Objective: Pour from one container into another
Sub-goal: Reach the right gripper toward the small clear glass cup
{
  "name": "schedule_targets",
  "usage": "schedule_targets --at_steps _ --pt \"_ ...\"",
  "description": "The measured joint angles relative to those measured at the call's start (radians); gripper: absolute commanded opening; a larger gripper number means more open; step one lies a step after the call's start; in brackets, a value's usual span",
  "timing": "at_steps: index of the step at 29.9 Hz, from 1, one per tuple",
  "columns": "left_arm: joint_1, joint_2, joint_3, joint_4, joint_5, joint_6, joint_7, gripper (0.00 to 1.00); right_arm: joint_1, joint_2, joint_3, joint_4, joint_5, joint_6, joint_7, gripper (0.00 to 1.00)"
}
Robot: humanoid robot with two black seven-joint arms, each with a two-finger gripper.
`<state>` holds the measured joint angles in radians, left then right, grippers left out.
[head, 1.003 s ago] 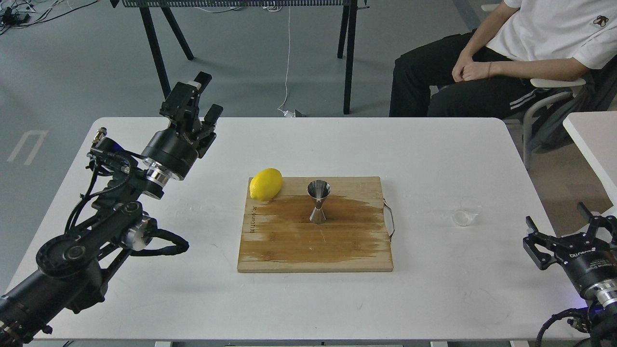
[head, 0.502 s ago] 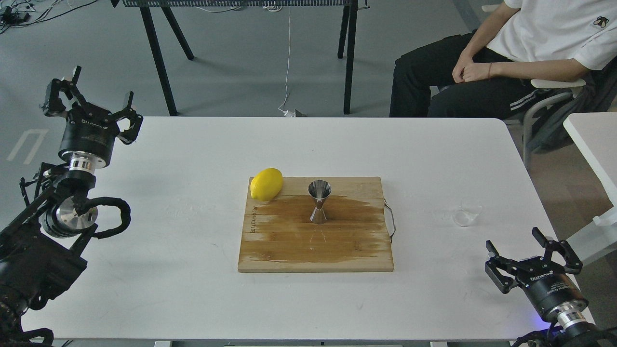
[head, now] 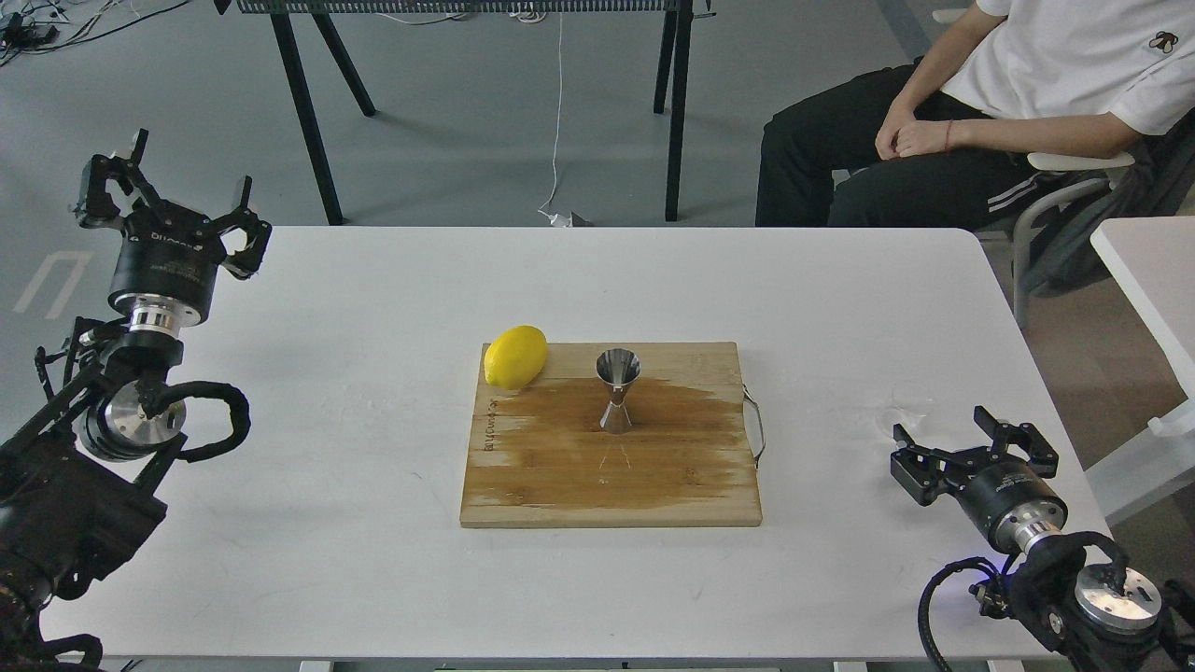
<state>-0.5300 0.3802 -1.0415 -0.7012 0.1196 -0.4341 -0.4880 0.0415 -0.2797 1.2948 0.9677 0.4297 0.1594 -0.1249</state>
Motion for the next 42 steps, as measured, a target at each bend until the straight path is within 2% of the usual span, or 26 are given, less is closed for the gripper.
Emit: schedule_targets --at_steps 5,15,18,23,25,27,29,42 --pt "-0.002 0.0 0.001 0.0 0.0 0.0 0.0 1.0 0.046 0.03 0.001 -0.089 0.0 -0.003 -0.002 0.89" --pt "0.0 0.009 0.003 0.001 0.004 0.0 0.0 1.0 0.094 0.08 0.001 -0.139 0.001 0.003 -0.035 0.82" --pt "0.001 0.01 0.003 0.001 0.005 0.0 -0.001 1.0 0.119 0.1 0.0 -0.182 0.001 0.003 -0.038 0.74" --pt "0.001 0.011 0.003 0.001 0.005 0.0 -0.001 1.0 0.145 0.115 -0.001 -0.23 0.001 0.006 -0.041 0.52" --pt "0.001 0.011 0.003 0.001 0.005 0.0 -0.001 1.0 0.147 0.115 -0.001 -0.232 0.001 0.006 -0.041 0.49" --pt "0.001 0.01 0.003 0.001 0.006 0.0 -0.001 1.0 0.147 0.115 0.001 -0.233 0.001 0.007 -0.041 0.4" --pt "0.001 0.01 0.003 0.001 0.006 0.001 -0.001 1.0 0.148 0.115 0.003 -0.233 0.001 0.008 -0.04 0.36" --pt "-0.001 0.009 0.003 0.002 0.008 0.004 -0.001 1.0 0.145 0.115 -0.002 -0.215 0.003 0.048 -0.041 0.3"
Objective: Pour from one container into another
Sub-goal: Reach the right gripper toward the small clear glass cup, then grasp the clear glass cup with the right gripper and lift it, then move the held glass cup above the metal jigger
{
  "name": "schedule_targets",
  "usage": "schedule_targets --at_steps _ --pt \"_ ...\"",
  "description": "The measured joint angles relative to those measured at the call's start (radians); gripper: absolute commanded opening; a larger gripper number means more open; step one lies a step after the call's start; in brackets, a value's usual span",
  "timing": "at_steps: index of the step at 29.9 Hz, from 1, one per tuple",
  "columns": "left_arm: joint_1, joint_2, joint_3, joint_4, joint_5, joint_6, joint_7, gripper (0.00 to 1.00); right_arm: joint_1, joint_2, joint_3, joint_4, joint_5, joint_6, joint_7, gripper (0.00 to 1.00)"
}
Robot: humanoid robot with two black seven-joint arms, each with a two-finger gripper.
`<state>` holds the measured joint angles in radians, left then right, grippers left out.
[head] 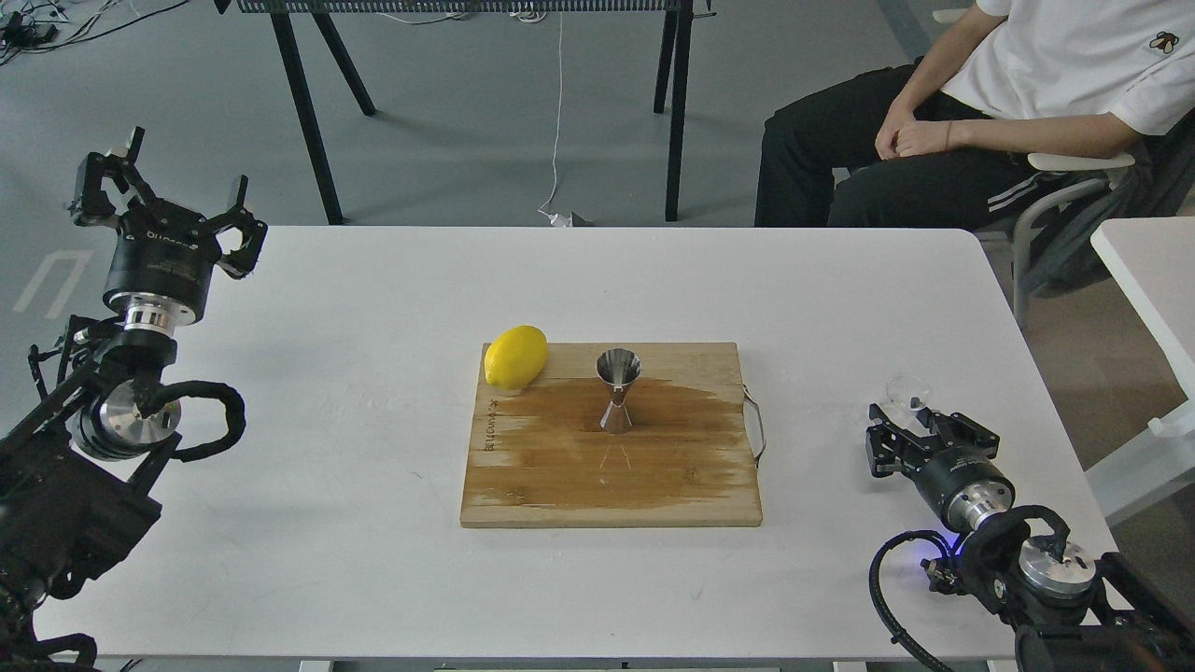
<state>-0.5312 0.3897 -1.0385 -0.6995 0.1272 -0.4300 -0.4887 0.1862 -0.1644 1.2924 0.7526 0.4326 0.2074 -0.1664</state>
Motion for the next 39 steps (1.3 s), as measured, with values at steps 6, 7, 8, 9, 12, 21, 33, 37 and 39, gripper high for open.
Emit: schedule_targets --at_steps 6,7,8,9,12,21,33,37,39 --pt "-0.001 0.0 -0.001 0.0 0.0 0.005 0.0 1.0 -0.001 -0.006 -0.006 0.078 -0.009 0.004 -0.011 0.29" --pt "-0.001 0.0 -0.001 0.0 0.0 0.005 0.0 1.0 -0.003 -0.008 -0.006 0.106 -0.013 0.004 -0.011 0.29" --pt "-0.001 0.0 -0.001 -0.001 0.0 0.005 0.0 1.0 -0.005 -0.011 -0.007 0.138 -0.02 0.002 -0.011 0.28" --pt "-0.001 0.0 -0.001 -0.002 0.0 0.005 0.0 1.0 -0.005 -0.015 -0.01 0.167 -0.029 -0.003 -0.011 0.28" --pt "-0.001 0.001 -0.002 -0.006 -0.001 0.005 0.0 1.0 -0.007 -0.038 -0.032 0.276 -0.083 -0.032 -0.005 0.28" --pt "-0.001 0.021 -0.001 -0.011 -0.004 0.005 0.0 1.0 0.07 -0.062 -0.054 0.444 -0.4 -0.147 0.001 0.28" --pt "0.002 0.037 -0.005 -0.011 -0.005 0.005 0.0 1.0 0.168 0.04 -0.192 0.504 -0.747 -0.21 0.001 0.28" --pt "0.002 0.04 -0.005 -0.011 -0.005 0.005 0.0 1.0 0.173 0.056 -0.235 0.533 -0.849 -0.212 0.001 0.28" --pt "0.002 0.04 -0.005 -0.011 -0.005 0.005 0.0 1.0 0.175 0.059 -0.254 0.54 -0.883 -0.212 0.001 0.28"
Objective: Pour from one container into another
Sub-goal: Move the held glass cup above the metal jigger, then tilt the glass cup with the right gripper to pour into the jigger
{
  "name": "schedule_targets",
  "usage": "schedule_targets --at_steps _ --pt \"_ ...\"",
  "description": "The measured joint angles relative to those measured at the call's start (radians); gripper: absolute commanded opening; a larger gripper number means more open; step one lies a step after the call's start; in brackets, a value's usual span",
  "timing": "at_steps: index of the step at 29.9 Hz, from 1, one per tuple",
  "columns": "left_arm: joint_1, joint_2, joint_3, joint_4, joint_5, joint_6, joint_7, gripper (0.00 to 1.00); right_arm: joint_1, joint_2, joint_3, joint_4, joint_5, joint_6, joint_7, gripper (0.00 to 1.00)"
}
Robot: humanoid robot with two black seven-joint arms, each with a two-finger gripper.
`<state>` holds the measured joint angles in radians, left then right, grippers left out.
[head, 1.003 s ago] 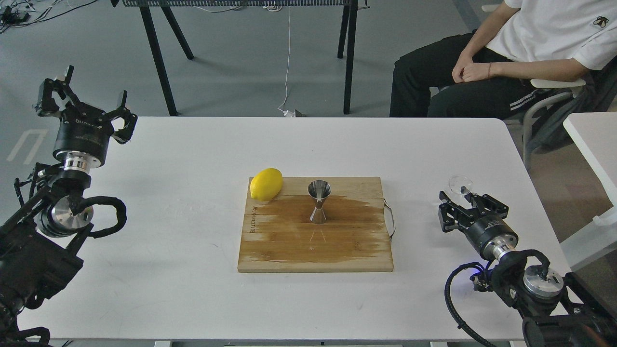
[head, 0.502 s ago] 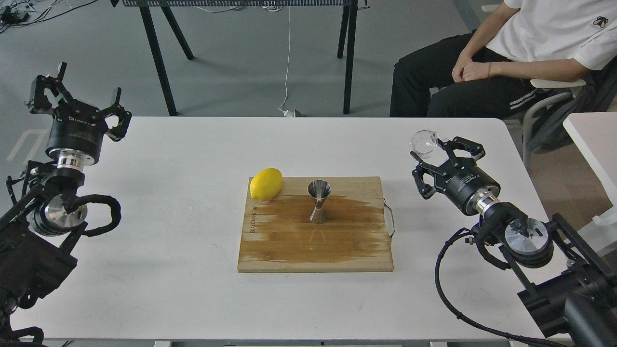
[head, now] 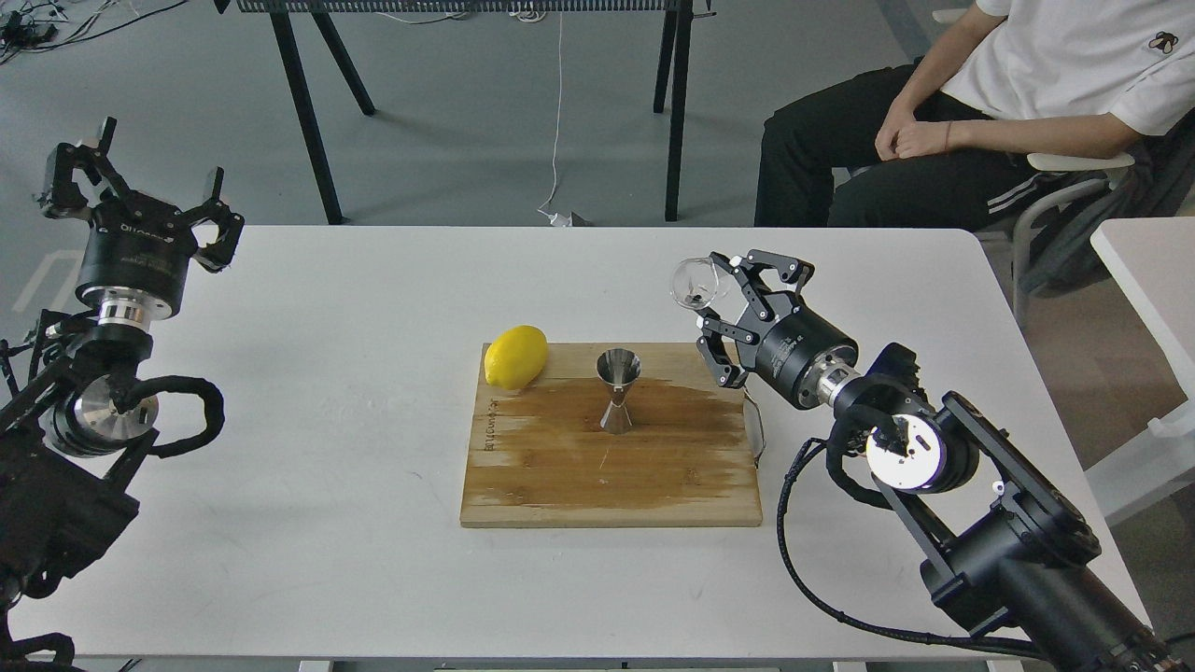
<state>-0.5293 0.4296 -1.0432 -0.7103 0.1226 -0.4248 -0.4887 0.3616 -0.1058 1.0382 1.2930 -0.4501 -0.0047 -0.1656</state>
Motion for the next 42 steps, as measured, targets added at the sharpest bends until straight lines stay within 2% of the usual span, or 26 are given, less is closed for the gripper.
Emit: schedule_targets --at_steps 11,30,42 --pt "0.001 -0.002 0.0 0.001 0.0 0.0 0.0 1.0 0.025 0.036 -0.075 0.003 -0.287 -0.028 0.003 0.27" --pt "0.006 0.002 -0.003 0.0 0.0 -0.002 0.0 1.0 0.029 0.068 -0.136 -0.004 -0.416 -0.037 0.021 0.27" --pt "0.006 0.005 -0.004 0.001 0.0 -0.002 0.0 1.0 0.034 0.083 -0.189 -0.011 -0.557 -0.105 0.037 0.28"
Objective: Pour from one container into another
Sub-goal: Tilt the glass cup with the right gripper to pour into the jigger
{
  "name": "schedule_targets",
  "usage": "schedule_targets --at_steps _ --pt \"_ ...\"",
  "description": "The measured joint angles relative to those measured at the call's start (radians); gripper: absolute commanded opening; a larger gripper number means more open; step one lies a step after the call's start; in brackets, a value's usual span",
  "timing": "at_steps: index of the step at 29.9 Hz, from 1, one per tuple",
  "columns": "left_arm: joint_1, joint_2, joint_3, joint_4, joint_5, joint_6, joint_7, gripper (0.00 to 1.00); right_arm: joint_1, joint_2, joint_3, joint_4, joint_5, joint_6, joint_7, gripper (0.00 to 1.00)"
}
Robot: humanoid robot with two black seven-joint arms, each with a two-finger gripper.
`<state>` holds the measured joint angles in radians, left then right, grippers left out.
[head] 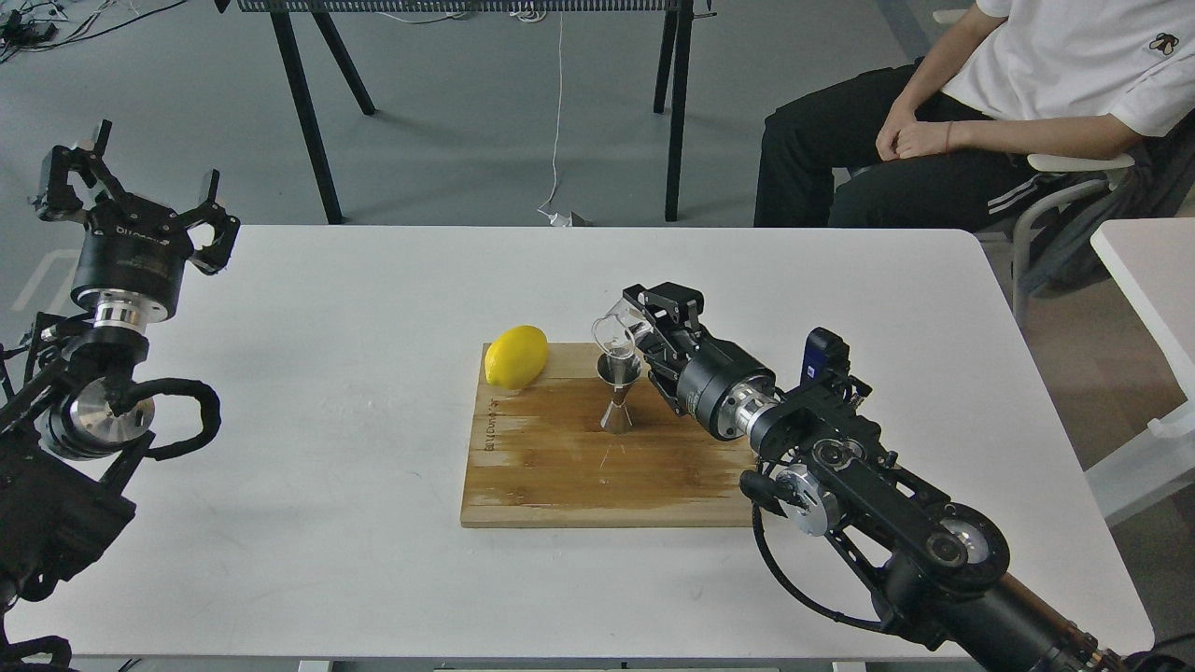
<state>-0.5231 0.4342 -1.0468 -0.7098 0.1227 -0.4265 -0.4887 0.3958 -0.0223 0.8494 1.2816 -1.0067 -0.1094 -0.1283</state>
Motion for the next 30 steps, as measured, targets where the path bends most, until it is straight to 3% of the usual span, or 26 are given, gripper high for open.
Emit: schedule_targets --at_steps 18,24,30 --pt "0.001 0.015 -0.002 -0.001 -0.002 0.0 0.0 1.0 0.051 -0.015 -0.048 -0.027 -0.092 -0.003 0.004 0.28" --pt "0.002 0.016 -0.002 -0.001 -0.002 0.0 0.0 1.0 0.065 -0.048 -0.089 -0.024 -0.135 -0.002 0.06 0.28" --pt "0.002 0.017 -0.003 -0.001 -0.002 0.0 0.0 1.0 0.065 -0.065 -0.095 -0.024 -0.157 -0.003 0.072 0.28"
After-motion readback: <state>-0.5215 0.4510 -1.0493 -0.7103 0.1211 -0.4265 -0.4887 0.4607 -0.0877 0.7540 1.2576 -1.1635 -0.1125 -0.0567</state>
